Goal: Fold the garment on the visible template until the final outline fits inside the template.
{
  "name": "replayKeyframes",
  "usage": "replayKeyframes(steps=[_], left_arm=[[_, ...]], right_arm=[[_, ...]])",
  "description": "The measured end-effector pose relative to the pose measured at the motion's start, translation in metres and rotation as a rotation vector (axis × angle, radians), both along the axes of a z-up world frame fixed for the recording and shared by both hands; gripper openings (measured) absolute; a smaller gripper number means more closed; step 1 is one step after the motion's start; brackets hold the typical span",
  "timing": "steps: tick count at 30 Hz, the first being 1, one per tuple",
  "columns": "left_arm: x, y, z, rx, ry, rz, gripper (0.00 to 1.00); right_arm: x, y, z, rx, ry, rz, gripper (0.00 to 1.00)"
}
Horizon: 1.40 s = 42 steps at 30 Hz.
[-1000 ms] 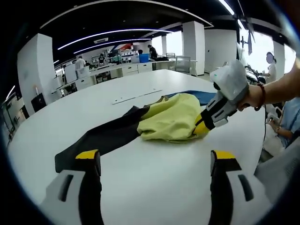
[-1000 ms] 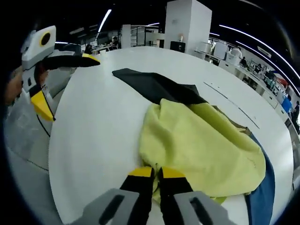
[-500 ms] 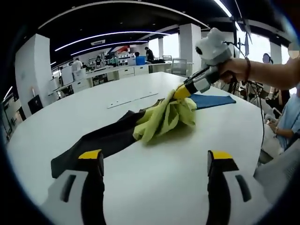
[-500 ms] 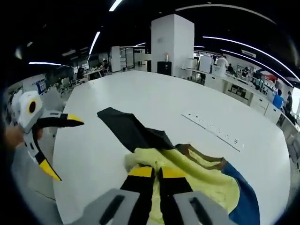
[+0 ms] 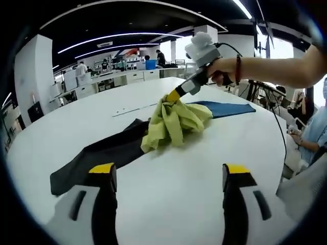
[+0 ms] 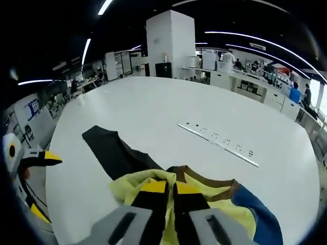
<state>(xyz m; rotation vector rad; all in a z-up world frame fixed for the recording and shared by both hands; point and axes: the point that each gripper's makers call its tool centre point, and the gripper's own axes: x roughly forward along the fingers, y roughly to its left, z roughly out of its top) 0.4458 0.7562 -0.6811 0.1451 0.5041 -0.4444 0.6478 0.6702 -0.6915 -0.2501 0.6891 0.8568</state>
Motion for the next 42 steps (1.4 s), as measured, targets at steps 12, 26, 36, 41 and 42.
replayKeyframes(steps=[12, 26, 36, 41, 42], left_arm=[[0.006, -0.005, -0.003, -0.015, 0.002, -0.005, 0.79], [0.005, -0.009, -0.005, -0.026, 0.008, -0.001, 0.75], [0.011, -0.013, 0.007, -0.040, -0.028, 0.010, 0.71], [0.018, -0.017, 0.010, -0.055, -0.041, 0.006, 0.68], [0.019, -0.017, 0.010, -0.057, -0.044, 0.007, 0.66]], right_arm=[[0.015, 0.000, -0.046, -0.089, 0.078, 0.016, 0.00], [0.011, -0.011, -0.068, -0.104, 0.119, -0.017, 0.00], [0.010, -0.020, -0.009, 0.053, 0.035, -0.046, 0.25], [-0.007, -0.043, 0.003, 0.072, 0.027, -0.026, 0.30], [-0.011, -0.047, 0.003, 0.076, 0.029, -0.021, 0.32]])
